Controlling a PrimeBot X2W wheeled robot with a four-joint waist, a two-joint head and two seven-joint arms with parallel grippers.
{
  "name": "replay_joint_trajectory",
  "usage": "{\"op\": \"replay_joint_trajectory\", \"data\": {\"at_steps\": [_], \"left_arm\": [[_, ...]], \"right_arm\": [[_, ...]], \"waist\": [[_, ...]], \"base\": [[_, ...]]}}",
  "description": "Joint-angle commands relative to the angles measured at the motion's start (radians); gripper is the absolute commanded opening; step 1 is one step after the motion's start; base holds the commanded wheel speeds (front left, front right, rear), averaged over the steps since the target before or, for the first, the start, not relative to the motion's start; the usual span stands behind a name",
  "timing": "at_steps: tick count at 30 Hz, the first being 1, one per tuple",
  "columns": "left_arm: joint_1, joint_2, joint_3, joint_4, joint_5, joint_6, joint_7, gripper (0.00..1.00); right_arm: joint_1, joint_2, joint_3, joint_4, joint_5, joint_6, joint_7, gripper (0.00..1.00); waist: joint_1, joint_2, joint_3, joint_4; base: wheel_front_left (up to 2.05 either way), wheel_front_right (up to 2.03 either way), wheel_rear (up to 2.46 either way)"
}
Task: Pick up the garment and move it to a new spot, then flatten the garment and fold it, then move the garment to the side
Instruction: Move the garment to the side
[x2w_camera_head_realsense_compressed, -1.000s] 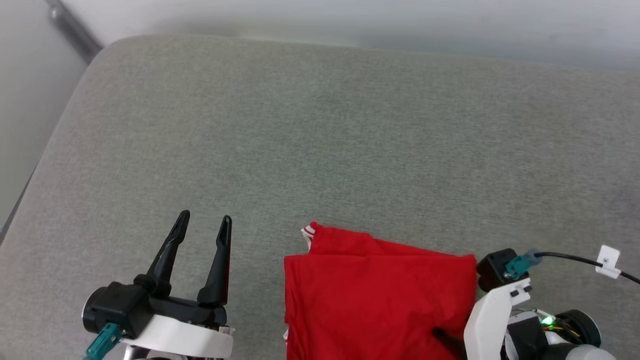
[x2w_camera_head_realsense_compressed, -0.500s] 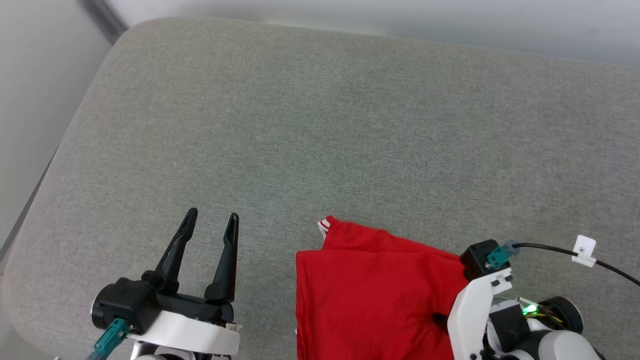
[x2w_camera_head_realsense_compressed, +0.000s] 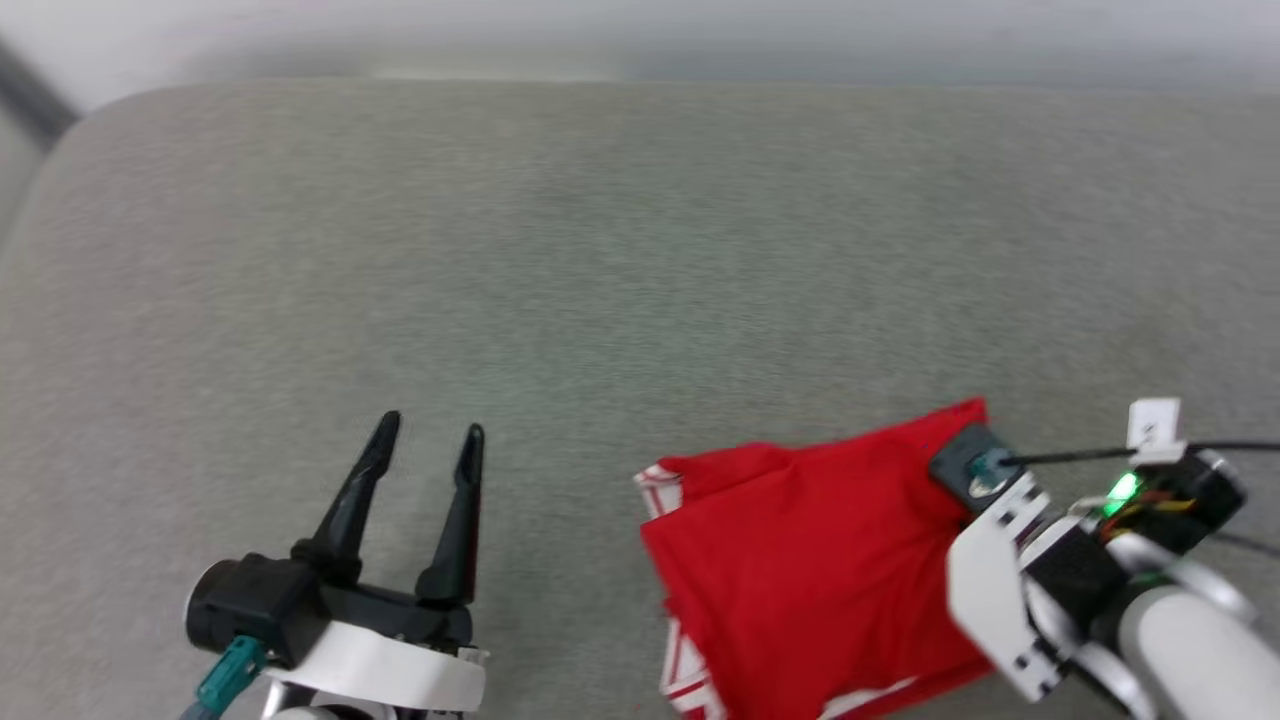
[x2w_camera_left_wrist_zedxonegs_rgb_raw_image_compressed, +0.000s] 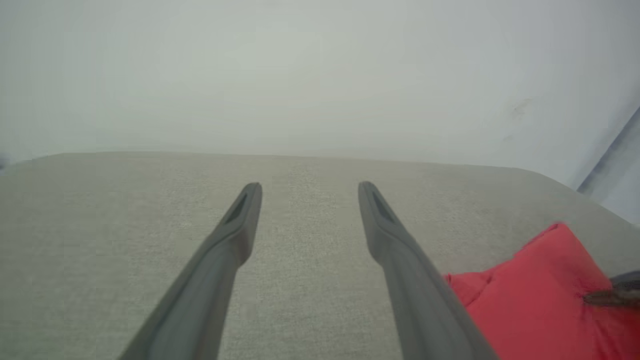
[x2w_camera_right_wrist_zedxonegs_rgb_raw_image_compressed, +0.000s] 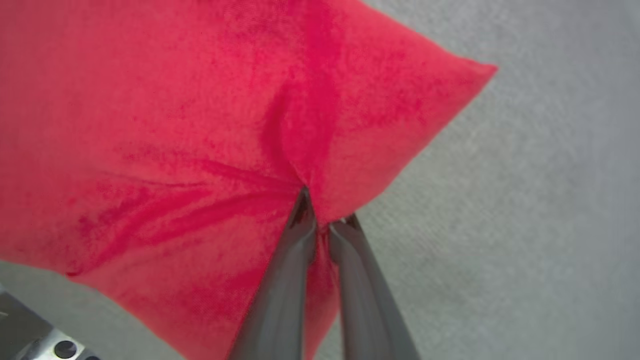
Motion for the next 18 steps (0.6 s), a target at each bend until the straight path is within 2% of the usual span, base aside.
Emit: {"op": "replay_joint_trajectory", "data": {"at_steps": [1,6,12,15,18], "left_arm": [[-0.02,0.006,-0.017,-0.005,0.004,-0.002,-0.002,1.0],[-0.065,0.025,-0.083,-0.011,0.013,-0.002,-0.002,1.0],[-0.161,0.07,-0.179,-0.02,0.022,-0.002,-0.002,1.0],[-0.207,0.098,-0.204,-0.036,0.021,-0.002,-0.002,1.0],[-0.249,0.128,-0.236,-0.048,0.021,-0.002,-0.002,1.0]], "right_arm": [[-0.05,-0.05,0.016,-0.011,-0.012,-0.002,-0.012,0.0],[-0.164,-0.184,0.043,-0.015,-0.008,-0.001,-0.029,0.0],[-0.224,-0.33,0.015,0.014,-0.01,-0.001,-0.081,0.0],[-0.243,-0.381,-0.018,0.056,-0.02,-0.001,-0.128,0.0],[-0.255,-0.399,-0.071,0.135,-0.021,-0.001,-0.185,0.0]], "waist": [[-0.0001,0.0,0.026,-0.102],[-0.0001,0.0,0.086,-0.228],[-0.0001,0.0,0.175,-0.329],[-0.0001,0.0,0.23,-0.374],[-0.0001,0.0,0.282,-0.404]], "base": [[0.0,0.0,0.0],[0.0,0.0,0.0],[0.0,0.0,0.0],[0.0,0.0,0.0],[0.0,0.0,0.0]]}}
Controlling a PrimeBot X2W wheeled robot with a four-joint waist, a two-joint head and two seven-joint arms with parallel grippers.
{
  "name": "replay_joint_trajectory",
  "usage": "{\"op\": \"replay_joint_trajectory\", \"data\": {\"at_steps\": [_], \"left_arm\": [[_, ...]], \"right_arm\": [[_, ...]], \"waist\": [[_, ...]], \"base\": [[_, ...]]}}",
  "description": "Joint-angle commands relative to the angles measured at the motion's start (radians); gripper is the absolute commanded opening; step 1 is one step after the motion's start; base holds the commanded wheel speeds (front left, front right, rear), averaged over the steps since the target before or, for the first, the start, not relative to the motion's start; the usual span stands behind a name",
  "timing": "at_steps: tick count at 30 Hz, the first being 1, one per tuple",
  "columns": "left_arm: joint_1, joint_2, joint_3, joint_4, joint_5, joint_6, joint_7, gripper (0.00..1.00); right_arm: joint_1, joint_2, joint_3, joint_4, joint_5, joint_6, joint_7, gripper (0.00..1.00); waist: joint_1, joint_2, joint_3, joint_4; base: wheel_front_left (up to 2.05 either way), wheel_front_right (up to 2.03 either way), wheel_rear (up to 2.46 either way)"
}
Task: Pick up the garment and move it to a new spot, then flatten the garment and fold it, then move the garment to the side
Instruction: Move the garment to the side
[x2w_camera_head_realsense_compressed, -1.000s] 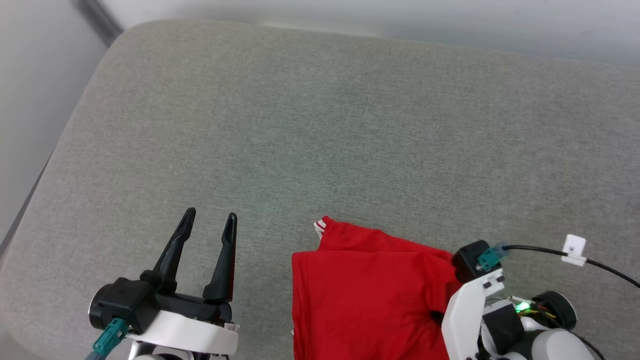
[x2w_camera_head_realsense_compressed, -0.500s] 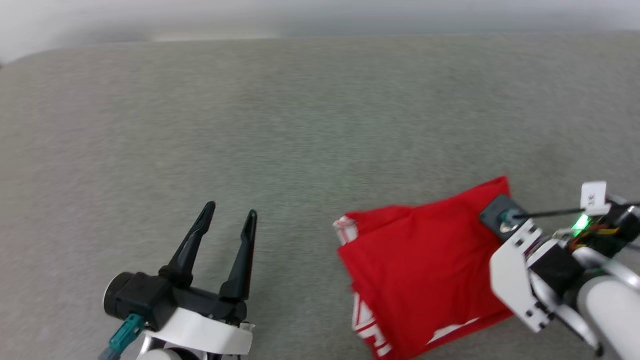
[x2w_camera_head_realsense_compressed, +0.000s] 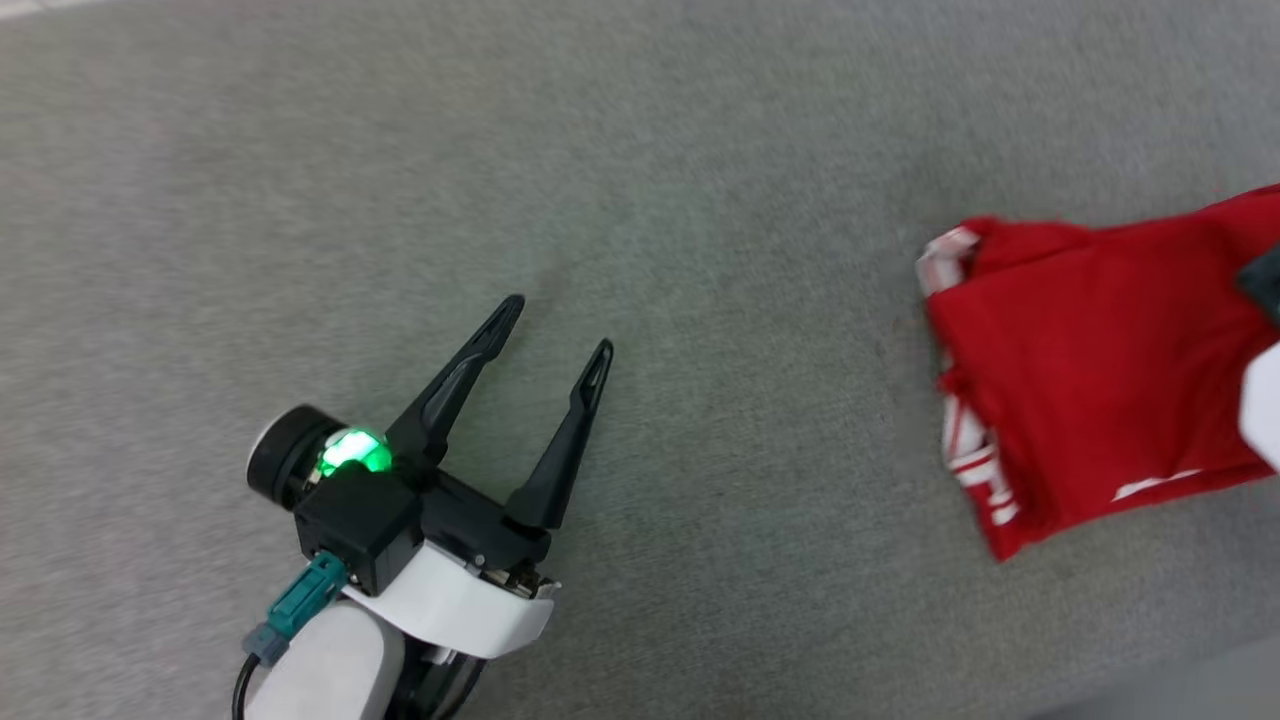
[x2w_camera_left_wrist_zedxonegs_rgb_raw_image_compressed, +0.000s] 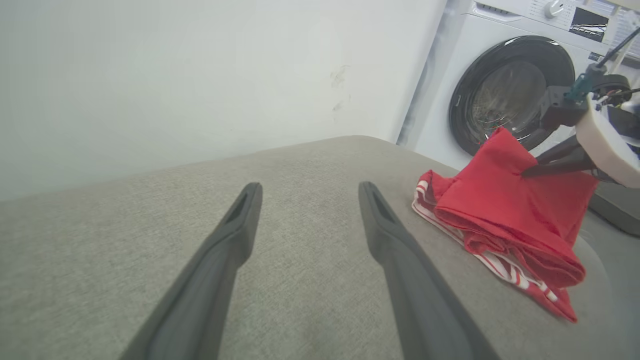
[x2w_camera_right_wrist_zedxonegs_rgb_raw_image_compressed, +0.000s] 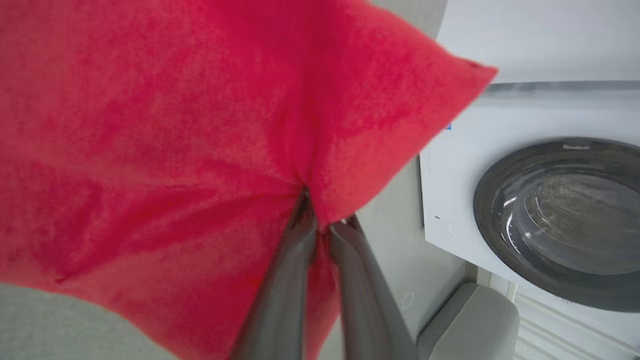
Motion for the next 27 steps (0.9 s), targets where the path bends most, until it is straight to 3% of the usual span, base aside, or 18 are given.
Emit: {"op": "replay_joint_trajectory", "data": {"at_steps": [1,12,26,27], "left_arm": [[-0.033,0.021,-0.013,-0.012,-0.001,-0.001,-0.002,1.0],[-0.125,0.112,-0.056,-0.082,-0.002,-0.001,-0.002,1.0],[-0.136,0.134,-0.036,-0.093,-0.005,0.0,0.001,1.0],[-0.134,0.129,-0.036,-0.092,-0.005,0.0,0.001,1.0]], "right_arm": [[-0.026,-0.01,-0.03,0.049,-0.003,-0.001,-0.038,0.0],[-0.125,0.011,-0.223,0.378,-0.098,-0.002,-0.255,0.0],[-0.206,0.076,-0.363,0.566,-0.206,-0.002,-0.358,0.0],[-0.208,0.081,-0.373,0.568,-0.216,-0.002,-0.36,0.36]], "waist": [[-0.0001,0.0,0.104,-0.079],[-0.0001,0.0,0.257,-0.074],[-0.0001,0.0,0.29,-0.043],[-0.0001,0.0,0.283,-0.041]], "base": [[0.0,0.0,0.0],[0.0,0.0,0.0],[0.0,0.0,0.0],[0.0,0.0,0.0]]}}
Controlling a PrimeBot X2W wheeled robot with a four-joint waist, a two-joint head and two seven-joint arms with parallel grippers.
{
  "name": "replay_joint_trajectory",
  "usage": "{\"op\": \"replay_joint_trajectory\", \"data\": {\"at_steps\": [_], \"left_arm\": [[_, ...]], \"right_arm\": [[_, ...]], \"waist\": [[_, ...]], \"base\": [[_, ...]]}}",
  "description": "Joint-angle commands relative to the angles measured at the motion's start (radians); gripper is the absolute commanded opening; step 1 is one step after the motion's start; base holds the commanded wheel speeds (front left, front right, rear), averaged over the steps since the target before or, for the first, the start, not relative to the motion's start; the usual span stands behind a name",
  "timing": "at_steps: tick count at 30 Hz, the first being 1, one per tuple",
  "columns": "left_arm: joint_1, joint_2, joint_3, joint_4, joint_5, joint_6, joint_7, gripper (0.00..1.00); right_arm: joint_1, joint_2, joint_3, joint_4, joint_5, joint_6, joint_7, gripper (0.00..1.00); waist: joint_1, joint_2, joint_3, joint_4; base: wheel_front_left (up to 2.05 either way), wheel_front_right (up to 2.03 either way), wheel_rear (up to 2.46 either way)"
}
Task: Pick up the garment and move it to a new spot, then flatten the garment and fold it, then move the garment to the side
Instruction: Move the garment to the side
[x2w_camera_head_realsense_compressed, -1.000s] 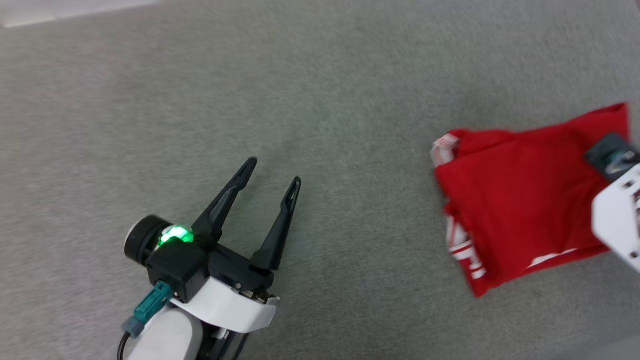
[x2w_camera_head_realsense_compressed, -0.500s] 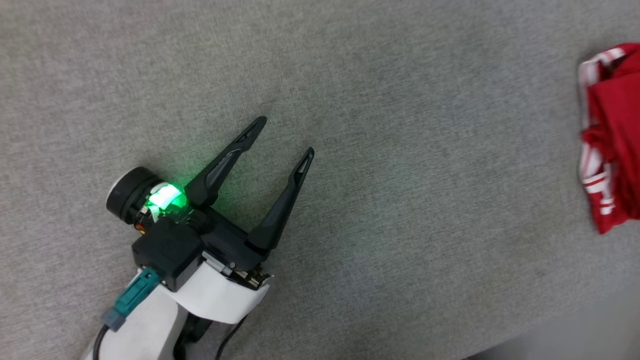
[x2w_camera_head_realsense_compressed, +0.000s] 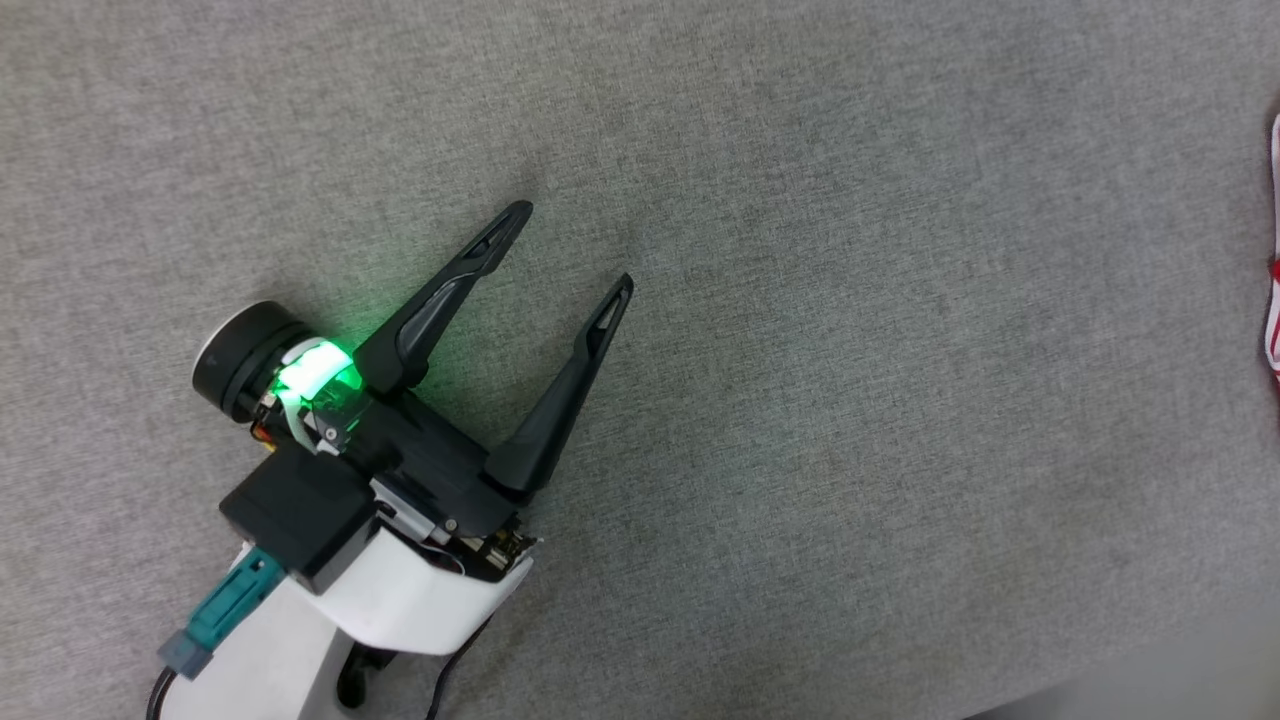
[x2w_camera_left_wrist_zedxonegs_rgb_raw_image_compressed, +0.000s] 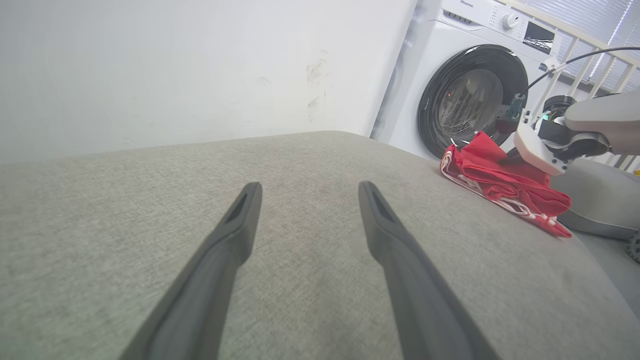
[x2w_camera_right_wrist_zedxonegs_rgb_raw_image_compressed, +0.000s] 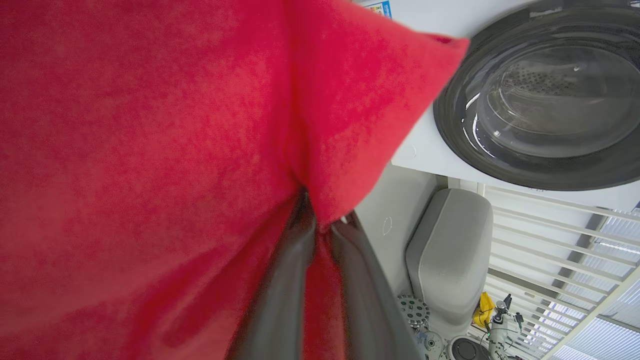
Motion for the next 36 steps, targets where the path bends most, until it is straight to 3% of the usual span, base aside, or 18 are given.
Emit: {"op": "replay_joint_trajectory", "data": {"at_steps": [1,9,15,24,30,36], "left_arm": [[0.012,0.005,0.01,0.026,-0.004,0.003,0.005,1.0],[0.061,-0.065,0.054,0.065,-0.029,0.002,0.004,1.0],[0.135,-0.128,0.191,0.104,-0.037,0.002,0.002,1.0],[0.256,-0.191,0.373,0.157,-0.009,0.002,0.002,1.0],[0.304,-0.219,0.418,0.178,0.012,0.002,0.002,1.0],[0.337,-0.25,0.442,0.205,0.004,0.002,0.002,1.0]], "right_arm": [[-0.017,0.007,-0.014,0.004,-0.014,-0.002,-0.001,1.0],[0.008,0.032,-0.046,-0.078,-0.023,-0.002,0.016,1.0],[0.053,0.104,-0.074,-0.208,0.053,-0.002,-0.03,1.0],[0.205,0.312,-0.095,-0.455,0.137,-0.001,-0.173,1.0],[0.35,0.493,-0.128,-0.581,0.18,-0.001,-0.294,1.0],[0.486,0.622,-0.116,-0.638,0.207,-0.001,-0.392,1.0]], "waist": [[-0.0001,0.0,-0.016,0.003],[-0.0001,0.0,-0.159,0.034],[-0.0001,0.0,-0.302,0.077],[-0.0001,0.0,-0.473,0.147],[-0.0001,0.0,-0.54,0.187],[-0.0001,0.0,-0.586,0.216]], "base": [[0.0,0.0,0.0],[0.0,0.0,0.0],[0.0,0.0,0.0],[0.0,0.0,0.0],[0.0,0.0,0.0],[0.0,0.0,0.0]]}}
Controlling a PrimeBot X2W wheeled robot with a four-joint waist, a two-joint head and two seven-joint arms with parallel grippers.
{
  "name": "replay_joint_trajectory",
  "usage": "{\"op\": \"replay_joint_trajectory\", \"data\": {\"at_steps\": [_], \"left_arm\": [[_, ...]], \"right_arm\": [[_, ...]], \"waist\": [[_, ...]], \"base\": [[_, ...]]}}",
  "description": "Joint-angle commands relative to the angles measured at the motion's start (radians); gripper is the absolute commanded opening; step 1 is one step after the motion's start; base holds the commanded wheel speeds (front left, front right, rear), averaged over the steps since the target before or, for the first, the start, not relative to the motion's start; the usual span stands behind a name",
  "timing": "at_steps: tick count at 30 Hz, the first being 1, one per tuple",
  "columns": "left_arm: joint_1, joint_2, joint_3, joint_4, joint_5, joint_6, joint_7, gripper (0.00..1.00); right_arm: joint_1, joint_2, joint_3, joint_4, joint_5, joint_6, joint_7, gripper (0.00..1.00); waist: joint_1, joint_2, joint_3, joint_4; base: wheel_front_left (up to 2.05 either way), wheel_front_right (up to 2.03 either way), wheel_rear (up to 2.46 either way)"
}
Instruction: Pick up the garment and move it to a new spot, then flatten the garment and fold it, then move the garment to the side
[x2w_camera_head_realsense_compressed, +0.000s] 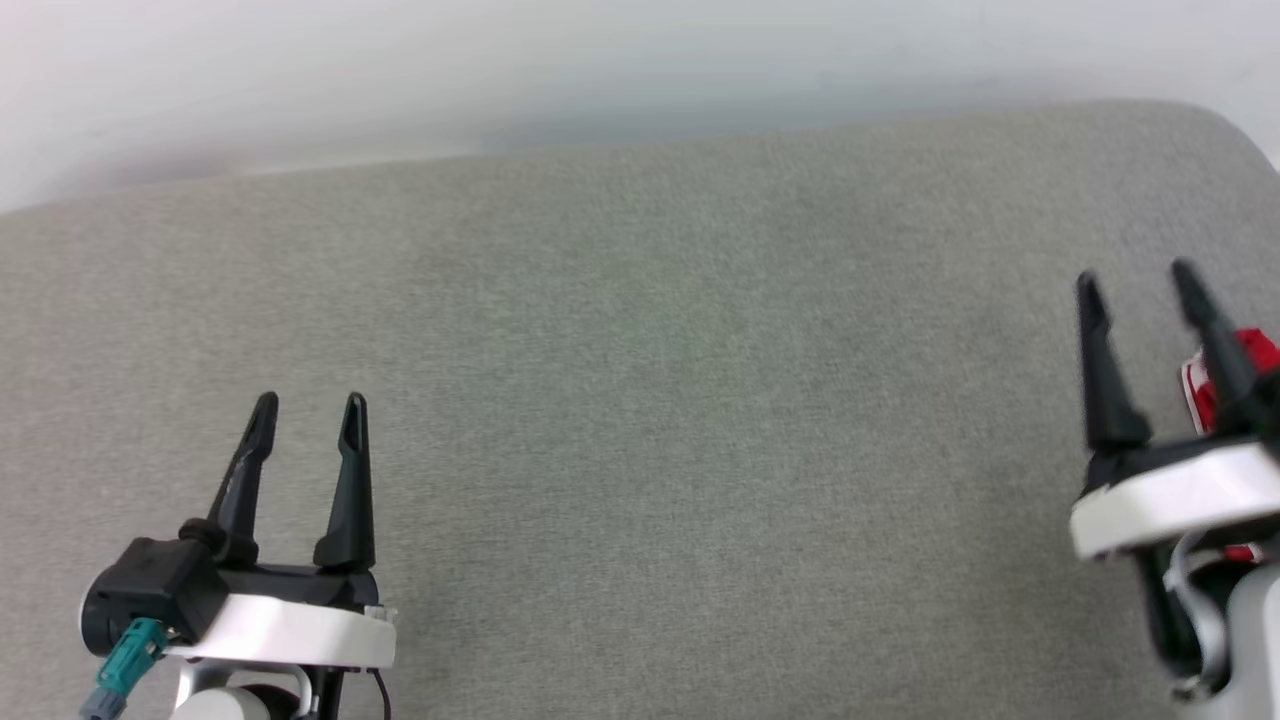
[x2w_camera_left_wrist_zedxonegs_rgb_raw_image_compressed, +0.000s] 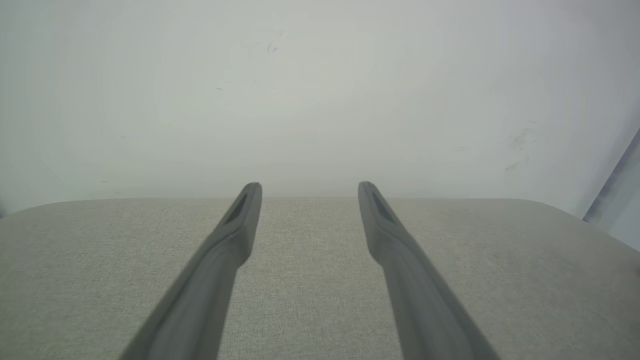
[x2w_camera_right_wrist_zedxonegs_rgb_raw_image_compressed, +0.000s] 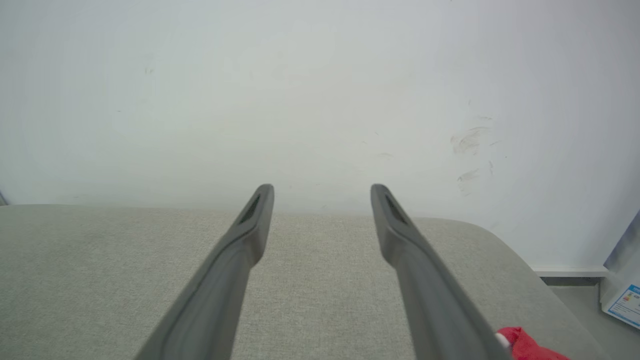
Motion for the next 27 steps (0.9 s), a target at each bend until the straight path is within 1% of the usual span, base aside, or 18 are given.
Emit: {"op": "replay_joint_trajectory", "data": {"at_steps": [1,6,10,14,20,27], "left_arm": [[0.015,-0.004,-0.003,0.006,-0.002,0.001,-0.002,1.0],[0.04,-0.01,0.002,0.028,-0.006,0.001,-0.002,1.0],[0.062,-0.006,-0.011,0.052,-0.026,0.001,-0.002,1.0],[0.078,-0.007,-0.013,0.066,-0.042,0.001,-0.002,1.0],[0.086,-0.012,-0.008,0.074,-0.033,0.001,-0.002,1.0],[0.089,-0.021,0.004,0.072,-0.039,0.001,-0.002,1.0]], "right_arm": [[0.042,0.024,0.007,-0.008,0.009,-0.001,-0.025,1.0],[0.118,0.062,0.02,0.028,0.043,-0.001,-0.101,1.0],[0.149,0.073,0.048,0.081,0.059,-0.001,-0.147,1.0],[0.169,0.078,0.073,0.124,0.05,-0.001,-0.183,1.0],[0.171,0.091,0.086,0.164,0.05,-0.001,-0.217,1.0],[0.155,0.096,0.095,0.184,0.048,-0.001,-0.231,1.0]], "waist": [[0.0001,0.0,-0.026,0.022],[0.0001,0.0,-0.057,0.034],[0.0001,0.0,-0.079,0.035],[0.0001,0.0,-0.09,0.035],[0.0001,0.0,-0.097,0.033],[0.0001,0.0,-0.1,0.033]], "base": [[0.0,0.0,0.0],[0.0,0.0,0.0],[0.0,0.0,0.0],[0.0,0.0,0.0],[0.0,0.0,0.0],[0.0,0.0,0.0]]}}
